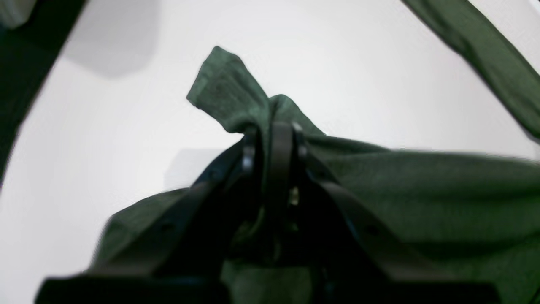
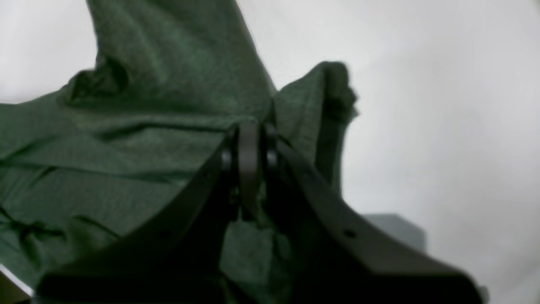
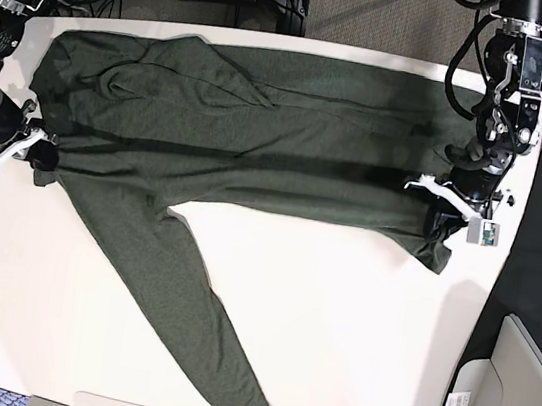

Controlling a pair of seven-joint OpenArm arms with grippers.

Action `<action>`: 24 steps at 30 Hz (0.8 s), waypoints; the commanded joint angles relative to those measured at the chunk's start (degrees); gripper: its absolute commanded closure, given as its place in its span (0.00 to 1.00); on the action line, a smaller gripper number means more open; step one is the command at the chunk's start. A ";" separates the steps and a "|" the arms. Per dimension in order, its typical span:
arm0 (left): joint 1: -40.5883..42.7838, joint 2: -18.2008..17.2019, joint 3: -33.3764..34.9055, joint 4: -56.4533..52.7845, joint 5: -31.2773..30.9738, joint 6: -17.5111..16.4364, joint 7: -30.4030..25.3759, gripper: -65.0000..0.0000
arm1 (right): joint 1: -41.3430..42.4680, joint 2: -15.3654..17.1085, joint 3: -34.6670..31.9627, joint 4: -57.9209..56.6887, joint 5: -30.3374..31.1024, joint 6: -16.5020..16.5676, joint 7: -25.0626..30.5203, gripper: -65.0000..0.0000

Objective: Fold the T-shirt properly
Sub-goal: 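Fold the held lower half of the shirt up toward the collar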

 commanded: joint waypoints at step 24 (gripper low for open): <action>5.36 -0.98 -5.08 2.03 -0.02 0.42 -1.64 1.00 | -5.14 2.74 0.29 5.38 4.41 0.34 0.82 1.00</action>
